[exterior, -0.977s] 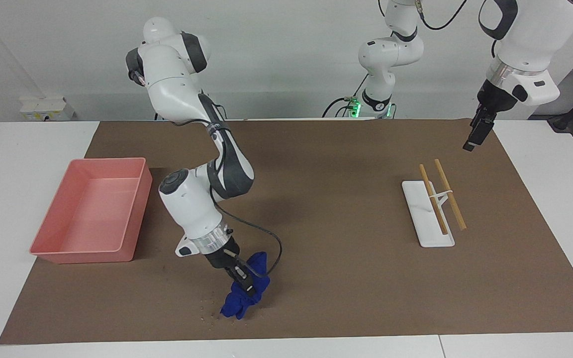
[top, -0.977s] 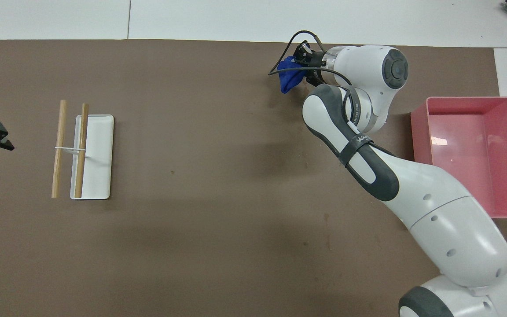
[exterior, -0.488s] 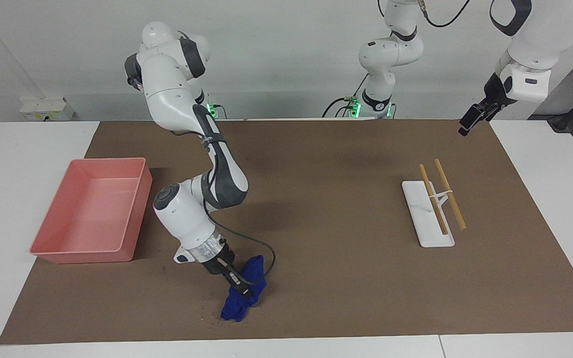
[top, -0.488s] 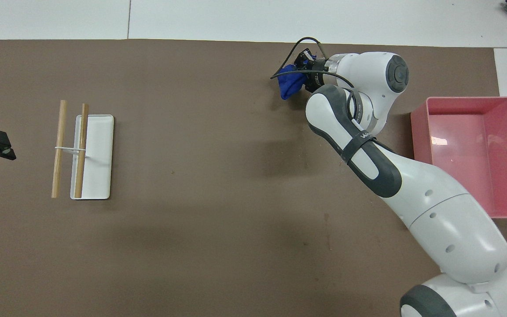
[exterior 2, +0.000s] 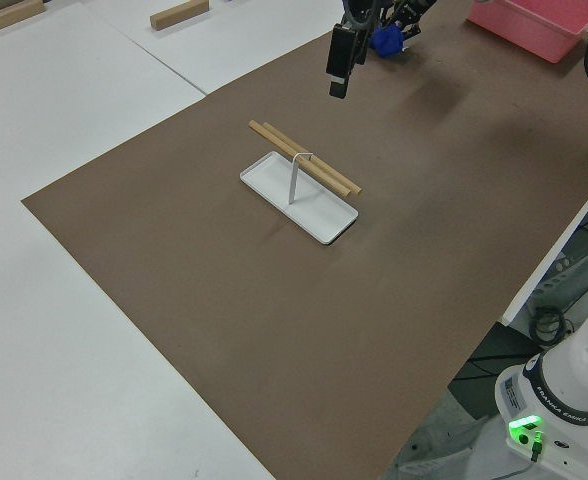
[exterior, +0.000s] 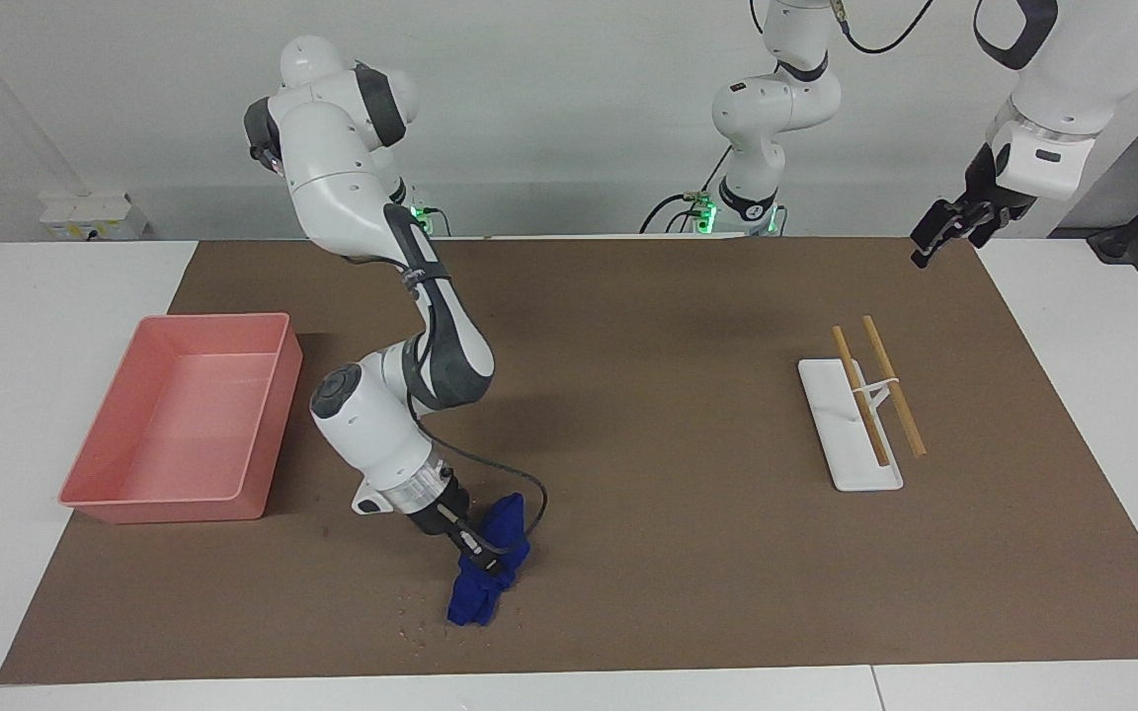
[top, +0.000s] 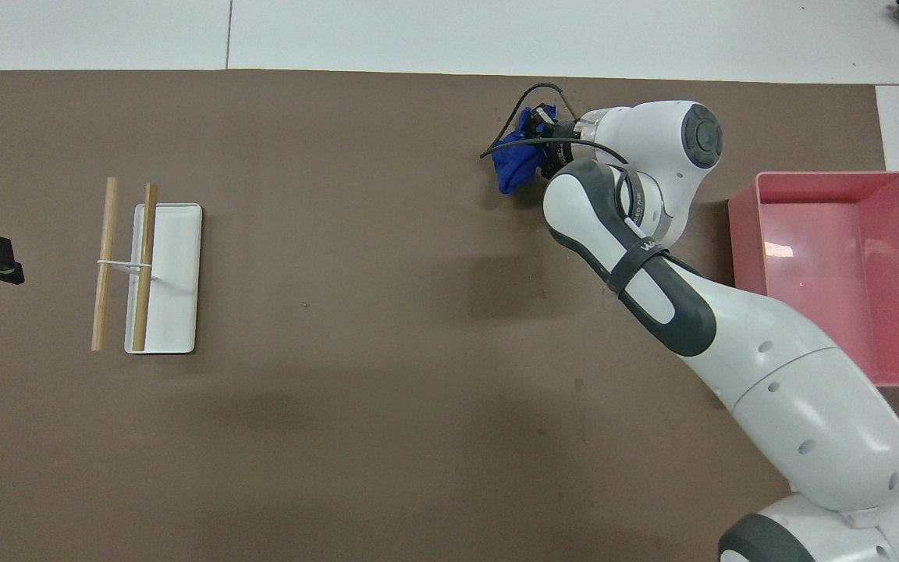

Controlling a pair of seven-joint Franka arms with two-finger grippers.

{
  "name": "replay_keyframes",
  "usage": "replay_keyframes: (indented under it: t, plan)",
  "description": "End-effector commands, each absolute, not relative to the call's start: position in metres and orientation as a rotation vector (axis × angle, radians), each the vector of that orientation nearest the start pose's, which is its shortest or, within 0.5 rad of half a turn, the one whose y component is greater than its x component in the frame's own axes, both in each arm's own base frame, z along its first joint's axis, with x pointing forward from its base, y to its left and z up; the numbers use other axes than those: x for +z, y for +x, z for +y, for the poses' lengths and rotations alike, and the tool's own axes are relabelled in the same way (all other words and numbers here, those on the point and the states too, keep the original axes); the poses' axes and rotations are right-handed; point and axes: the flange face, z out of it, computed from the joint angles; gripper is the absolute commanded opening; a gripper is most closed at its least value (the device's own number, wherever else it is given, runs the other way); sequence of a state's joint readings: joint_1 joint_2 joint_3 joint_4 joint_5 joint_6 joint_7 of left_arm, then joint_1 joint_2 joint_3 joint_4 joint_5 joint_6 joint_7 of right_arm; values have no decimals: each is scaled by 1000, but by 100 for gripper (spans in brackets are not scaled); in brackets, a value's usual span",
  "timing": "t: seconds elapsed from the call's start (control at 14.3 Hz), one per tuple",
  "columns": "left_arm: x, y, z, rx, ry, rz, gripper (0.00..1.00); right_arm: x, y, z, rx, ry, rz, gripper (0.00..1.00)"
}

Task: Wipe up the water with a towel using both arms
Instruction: 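Wipe the water spill with the towel using the right gripper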

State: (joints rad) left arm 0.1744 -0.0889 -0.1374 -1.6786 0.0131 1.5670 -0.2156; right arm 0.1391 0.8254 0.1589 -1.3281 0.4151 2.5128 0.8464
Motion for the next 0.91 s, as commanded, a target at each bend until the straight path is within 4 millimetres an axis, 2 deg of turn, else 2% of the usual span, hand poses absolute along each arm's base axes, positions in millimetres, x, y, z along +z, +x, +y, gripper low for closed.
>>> replay_keyframes:
  t: [0.0,0.14,0.35,0.56,0.63,0.84]
  plan:
    - [628,526,14,4,-3088,-348,100,285,734,172,11,-2328,1234,0]
    - [628,526,15,-3,-3088,-341,100,281,722,161,41,-2341,1259,0]
    - [625,531,20,-7,-3094,-303,100,277,691,160,96,-2383,1274,0]
    - [620,539,11,-21,-3103,-279,100,280,658,159,133,-2421,1281,0]
    - [614,536,3,-7,-3107,-258,100,280,647,158,146,-2435,1280,0]
    - [602,534,-3,-28,-3107,-237,100,274,621,155,184,-2466,1287,0]
